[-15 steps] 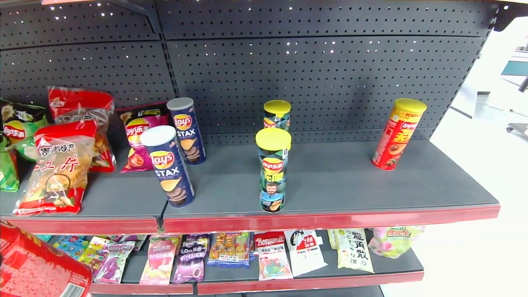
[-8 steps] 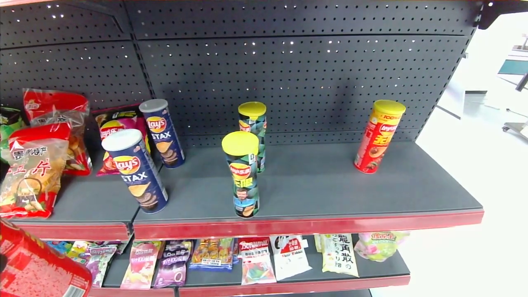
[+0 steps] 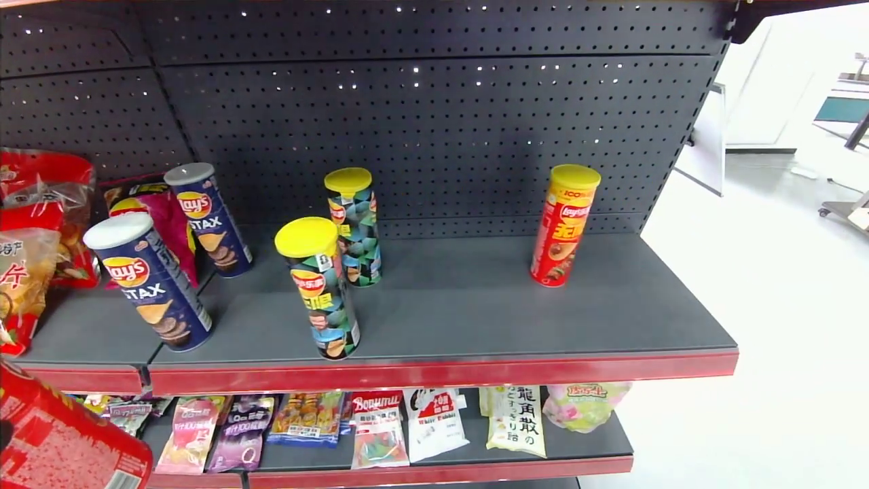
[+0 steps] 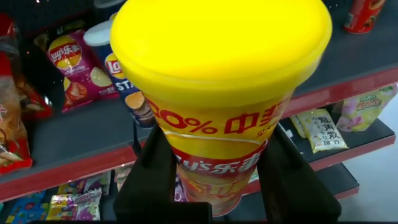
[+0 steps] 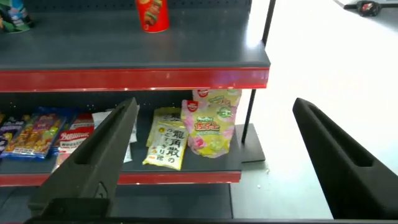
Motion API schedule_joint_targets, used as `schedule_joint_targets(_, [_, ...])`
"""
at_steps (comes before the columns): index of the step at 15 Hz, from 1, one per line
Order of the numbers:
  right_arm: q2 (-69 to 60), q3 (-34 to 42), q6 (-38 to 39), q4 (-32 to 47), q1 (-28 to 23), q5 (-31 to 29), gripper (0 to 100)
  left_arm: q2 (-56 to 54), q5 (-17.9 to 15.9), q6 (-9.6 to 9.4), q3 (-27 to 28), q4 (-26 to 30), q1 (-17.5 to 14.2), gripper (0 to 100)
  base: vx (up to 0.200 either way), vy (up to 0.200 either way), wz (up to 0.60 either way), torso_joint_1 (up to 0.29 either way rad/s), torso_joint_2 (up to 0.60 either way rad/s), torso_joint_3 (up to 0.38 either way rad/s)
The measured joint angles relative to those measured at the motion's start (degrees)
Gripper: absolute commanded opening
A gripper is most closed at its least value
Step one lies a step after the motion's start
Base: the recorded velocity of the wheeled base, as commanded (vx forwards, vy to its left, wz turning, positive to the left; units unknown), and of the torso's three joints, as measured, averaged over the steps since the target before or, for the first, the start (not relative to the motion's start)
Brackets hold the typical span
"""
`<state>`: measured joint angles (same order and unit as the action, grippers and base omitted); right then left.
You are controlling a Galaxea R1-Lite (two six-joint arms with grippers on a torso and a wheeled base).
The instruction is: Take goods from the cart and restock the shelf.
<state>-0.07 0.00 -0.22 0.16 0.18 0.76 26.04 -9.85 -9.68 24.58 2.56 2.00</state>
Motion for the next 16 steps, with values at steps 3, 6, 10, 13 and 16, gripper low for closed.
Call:
schedule_joint_targets(3, [0.0,0.0,0.0,0.0,0.0,0.0,100,0.0,-0.1,0.0,-0.1,0.0,0.0,0,0.0,-0.067,0.0,0.001,0.0,0.002])
schedule_joint_targets(6, [0.0,0.0,0.0,0.0,-0.1,0.0,100,-0.2,0.0,0.02,-0.2,0.0,0.0,0,0.067,0.0,0.0,-0.001,0.0,-0.001])
schedule_joint_targets(10, [0.0,0.0,0.0,0.0,0.0,0.1,100,-0.3,0.0,0.0,-0.1,0.0,0.0,0,0.2,0.0,0.0,-0.005,0.0,0.002])
schedule_joint_targets(13, [0.0,0.0,0.0,0.0,0.0,0.1,100,-0.9,-0.5,0.0,-0.1,0.0,0.1,0,0.0,0.0,0.0,0.0,0.0,0.0])
schedule_joint_targets(16, [0.0,0.0,0.0,0.0,0.0,0.2,100,-3.0,-3.2,0.65,-0.4,0.4,0.5,0,0.0,0.0,0.0,0.0,0.0,0.0])
